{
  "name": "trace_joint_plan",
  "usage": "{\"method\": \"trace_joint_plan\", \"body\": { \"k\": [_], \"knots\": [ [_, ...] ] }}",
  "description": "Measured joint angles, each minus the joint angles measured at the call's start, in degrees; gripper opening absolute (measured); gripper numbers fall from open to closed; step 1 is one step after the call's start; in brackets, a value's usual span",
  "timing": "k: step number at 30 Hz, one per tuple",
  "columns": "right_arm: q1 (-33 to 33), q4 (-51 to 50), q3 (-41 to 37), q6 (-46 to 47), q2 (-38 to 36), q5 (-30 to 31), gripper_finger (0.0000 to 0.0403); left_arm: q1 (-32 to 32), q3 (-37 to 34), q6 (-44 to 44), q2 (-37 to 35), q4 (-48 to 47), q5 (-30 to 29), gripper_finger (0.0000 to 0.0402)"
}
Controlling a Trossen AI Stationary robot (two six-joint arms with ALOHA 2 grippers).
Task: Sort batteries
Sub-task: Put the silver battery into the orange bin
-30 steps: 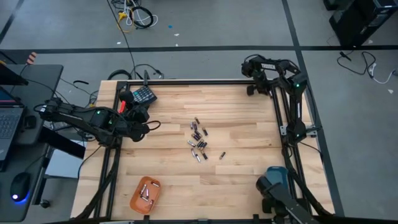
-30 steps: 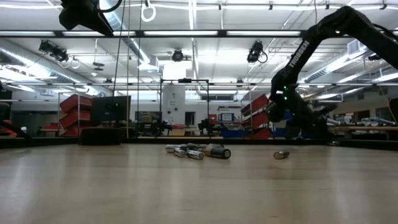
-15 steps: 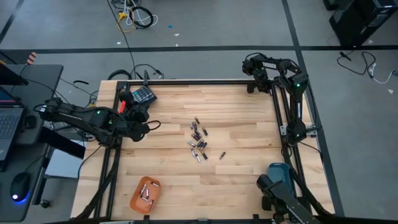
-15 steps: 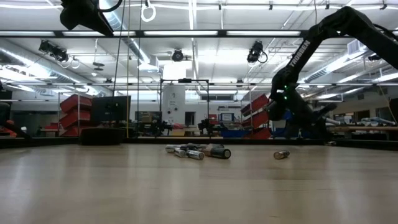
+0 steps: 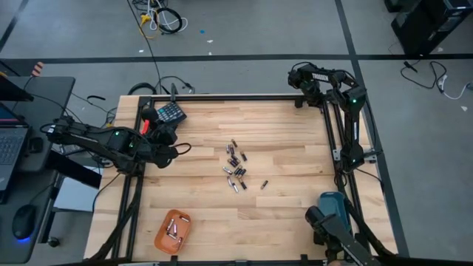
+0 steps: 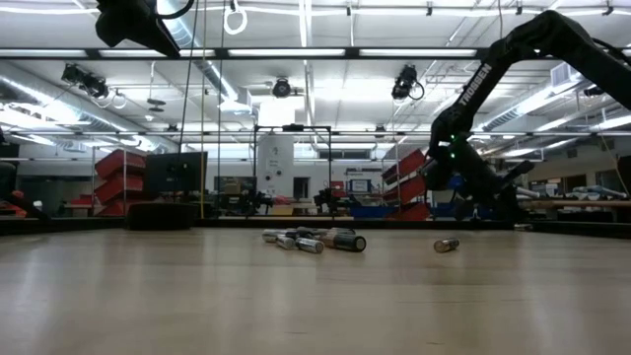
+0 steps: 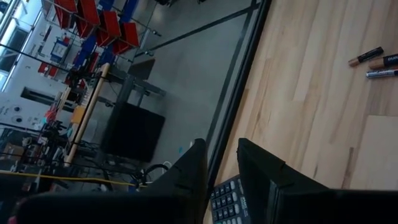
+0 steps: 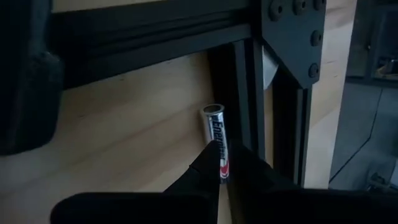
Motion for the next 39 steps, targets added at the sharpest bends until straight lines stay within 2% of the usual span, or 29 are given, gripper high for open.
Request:
{"method": "trace_joint_plan", "body": {
  "k": [8, 12, 18, 23, 27, 33, 39],
  "knots": [
    [-0.85, 0.67, 0.67, 0.66, 0.04, -1.10, 0.0023, 0.00, 0.00, -0.63, 0.00, -0.17, 0.00, 0.0088],
    [-1.89, 6.04, 0.08, 1.39, 0.04, -6.53, 0.0022, -0.02, 0.00, -0.65, 0.00, -0.39, 0.00, 0.0088],
    [-4.27, 8.35, -2.71, -1.16, -0.50, -6.25, 0.0022, 0.00, 0.00, -0.65, 0.00, -0.76, 0.63, 0.0088],
    [-2.17, 7.08, -1.19, -1.95, -0.17, -4.49, 0.0022, 0.00, 0.00, -0.67, 0.00, -0.90, 0.63, 0.0088],
    [0.31, 6.85, 2.20, -4.96, 0.26, -5.93, 0.0022, 0.00, 0.00, -0.66, 0.00, -0.90, 0.59, 0.0088],
    [2.85, -0.39, 6.41, 1.35, 0.13, 7.53, 0.0022, 0.00, 0.00, -1.15, 0.00, -0.87, 0.58, 0.0088],
    [1.52, -0.69, 6.42, 0.77, 0.31, 9.36, 0.0022, 0.00, 0.00, -1.99, 0.00, -1.15, 0.61, 0.0088]
  ]
}}
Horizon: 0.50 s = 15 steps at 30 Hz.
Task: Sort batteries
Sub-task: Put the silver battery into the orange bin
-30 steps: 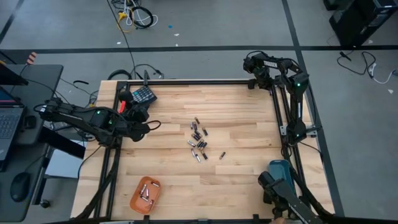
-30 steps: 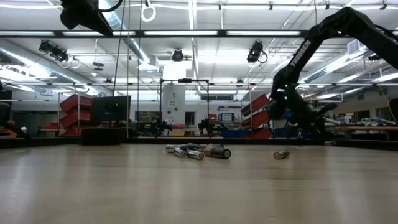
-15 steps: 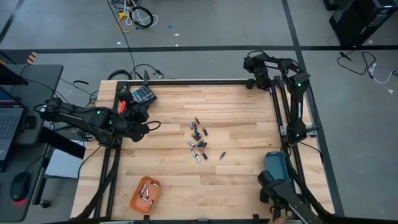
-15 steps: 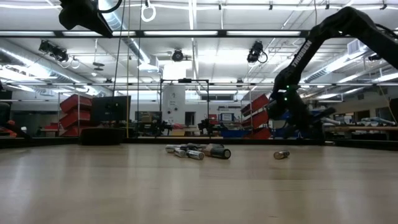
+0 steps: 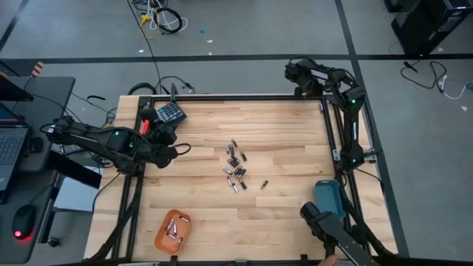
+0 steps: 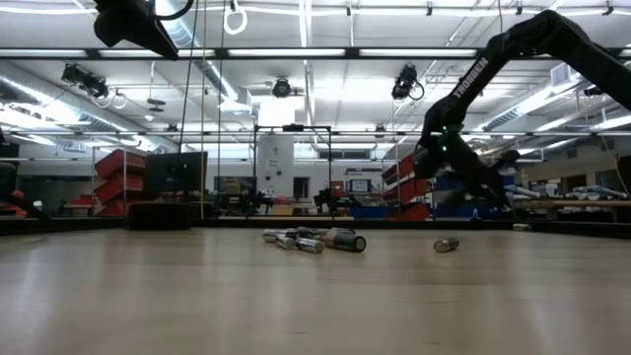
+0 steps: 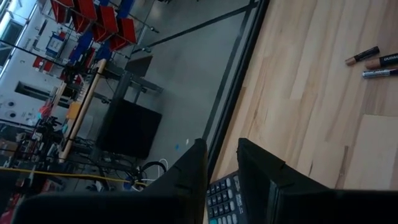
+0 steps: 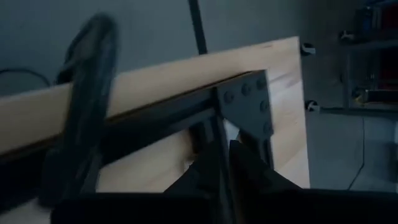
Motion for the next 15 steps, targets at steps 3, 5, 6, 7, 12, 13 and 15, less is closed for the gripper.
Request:
{"method": "trace_joint_plan", "body": {
  "k": [3, 5, 6, 7, 12, 13, 15],
  "knots": [
    [0.45, -1.55, 0.00, -0.66, 0.00, -1.87, 0.0022, 0.00, 0.00, -0.04, 0.00, -0.60, 0.00, 0.0088],
    [0.63, -1.80, -0.34, -0.38, -0.04, -3.14, 0.0022, 0.00, 0.00, -0.17, 0.00, -0.87, 0.01, 0.0088],
    [0.72, -2.03, -0.65, -0.25, -0.04, -3.77, 0.0022, 0.00, 0.00, -0.22, 0.00, -0.86, 0.00, 0.0088],
    [0.75, -2.24, -1.16, -0.01, -0.05, -4.27, 0.0022, 0.00, 0.00, -0.37, 0.00, -0.87, 0.02, 0.0088],
    [1.38, 0.32, -4.47, 0.72, -0.09, -0.30, 0.0022, 0.00, 0.00, -0.56, 0.00, -1.01, 0.02, 0.0088],
    [1.48, 0.33, -4.65, 0.70, -0.09, 0.15, 0.0022, 0.00, 0.00, -0.58, 0.00, -1.01, 0.00, 0.0088],
    [1.51, 0.22, -4.70, 0.55, -0.09, 0.16, 0.0022, 0.00, 0.00, -0.53, 0.00, -1.03, 0.02, 0.0088]
  ]
}}
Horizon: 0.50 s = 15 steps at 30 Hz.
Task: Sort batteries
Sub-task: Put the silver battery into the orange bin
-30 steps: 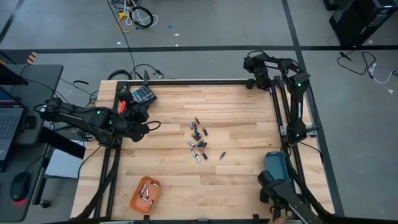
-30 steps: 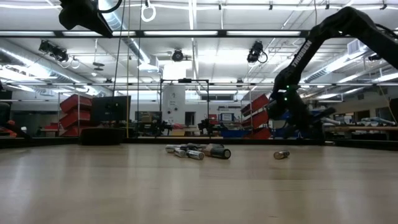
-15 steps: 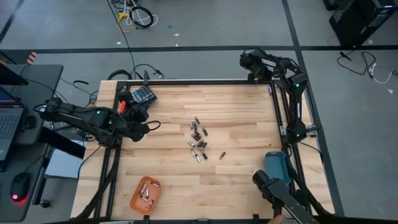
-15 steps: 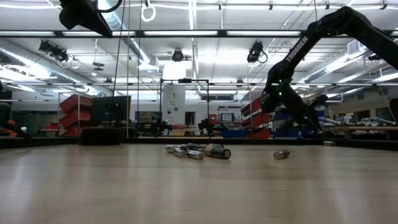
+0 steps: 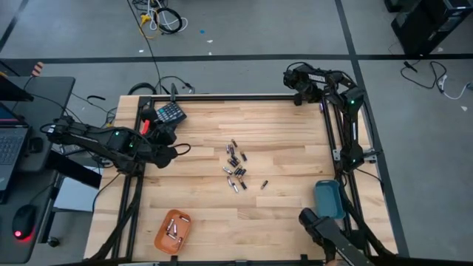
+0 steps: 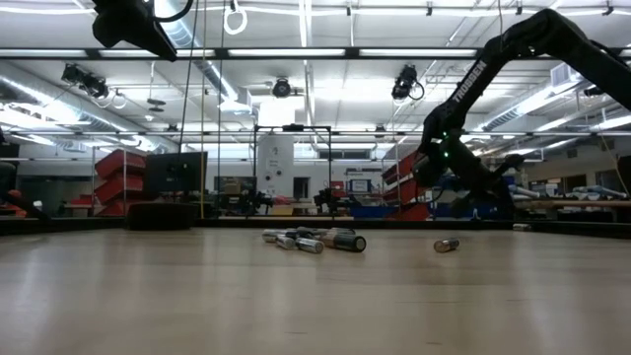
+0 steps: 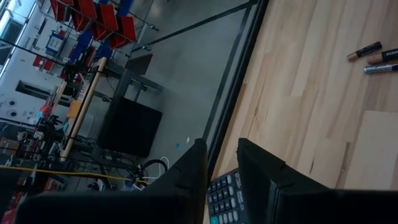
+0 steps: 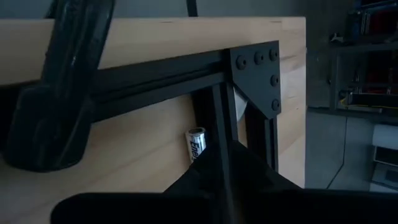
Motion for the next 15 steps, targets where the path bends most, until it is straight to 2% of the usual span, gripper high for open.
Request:
{"method": "trace_joint_plan", "body": {
  "k": [7, 10, 15],
  "knots": [
    [0.41, -1.72, -0.72, -0.32, 1.80, 0.64, 0.0022, 0.00, 0.00, -1.94, 0.00, -1.06, 0.02, 0.0088],
    [0.03, -3.42, -0.56, 3.15, 3.77, -3.59, 0.0022, 0.00, 0.00, -3.34, 0.00, -2.55, 0.01, 0.0088],
    [-1.72, -3.25, 0.35, 0.10, 3.39, -6.69, 0.0022, -0.02, 0.00, -4.72, 0.00, -3.92, 0.02, 0.0088]
  ]
}}
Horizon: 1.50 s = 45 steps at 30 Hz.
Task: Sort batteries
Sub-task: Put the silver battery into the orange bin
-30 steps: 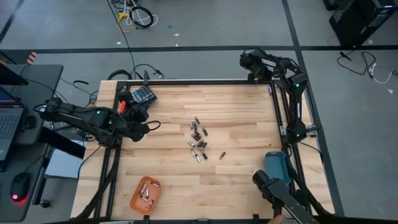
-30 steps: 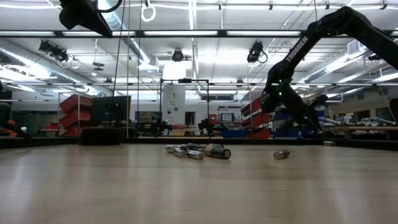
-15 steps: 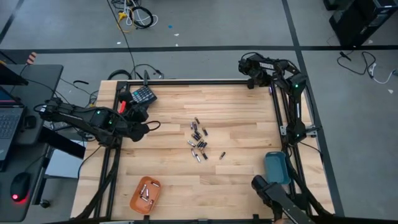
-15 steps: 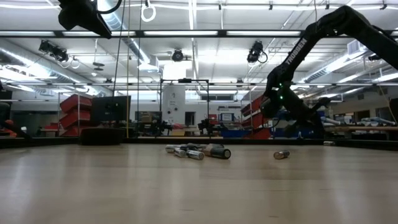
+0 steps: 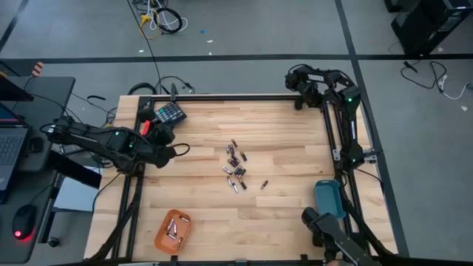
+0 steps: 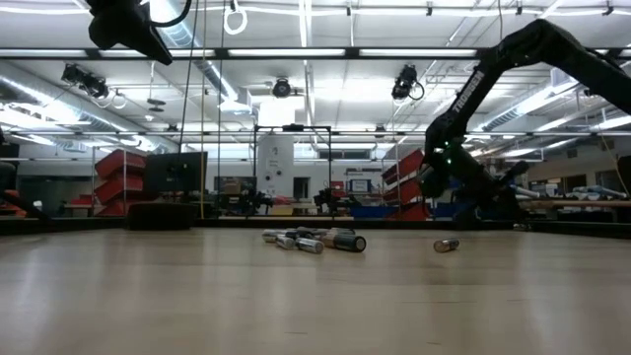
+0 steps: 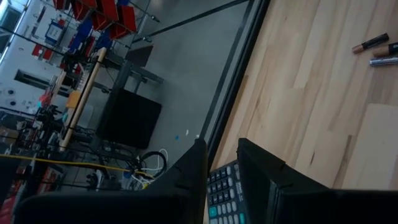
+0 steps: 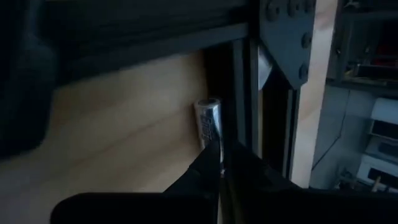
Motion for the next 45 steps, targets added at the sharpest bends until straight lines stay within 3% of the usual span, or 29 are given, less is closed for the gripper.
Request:
{"method": "trace_joint_plan", "body": {
  "k": [4, 11, 13, 19, 22, 27, 32, 41, 45],
  "knots": [
    [-1.25, -0.08, 1.12, -1.92, 0.29, -2.13, 0.0022, 0.00, 0.00, -0.91, 0.00, -0.66, 0.00, 0.0088],
    [-7.76, 3.86, 0.52, -13.40, -0.82, -15.38, 0.0023, 0.00, 0.00, -1.25, 0.00, -0.95, 0.02, 0.0088],
    [-8.34, 3.95, 0.54, -15.04, -0.87, -16.54, 0.0023, 0.01, 0.00, -1.34, -0.02, -0.91, 0.03, 0.0088],
    [-6.07, -3.48, 4.51, -25.74, -0.86, -23.22, 0.0028, 0.00, 0.00, -0.15, -0.02, -0.72, 0.02, 0.0088],
    [-3.33, -3.02, 5.58, -30.18, -4.34, -30.48, 0.0031, 0.00, 0.00, 0.43, -0.02, -0.31, -0.04, 0.0088],
    [-1.50, -2.99, 6.38, -26.31, -9.38, -22.86, 0.0029, 0.00, 0.00, -0.86, 0.00, -0.23, -0.04, 0.0088],
    [2.41, -0.59, 6.60, -25.96, -14.88, -21.85, 0.0027, 0.02, 0.00, -0.95, 0.00, -0.23, -0.02, 0.0088],
    [18.60, 13.54, 6.65, -31.64, -23.56, -21.29, 0.0028, 0.01, -2.28, -6.02, -0.04, 0.40, 0.54, 0.0088],
    [24.67, 20.32, 6.71, -32.25, -26.13, -21.30, 0.0028, 0.21, -7.40, -7.34, -0.02, 3.58, 6.54, 0.0075]
  ]
}}
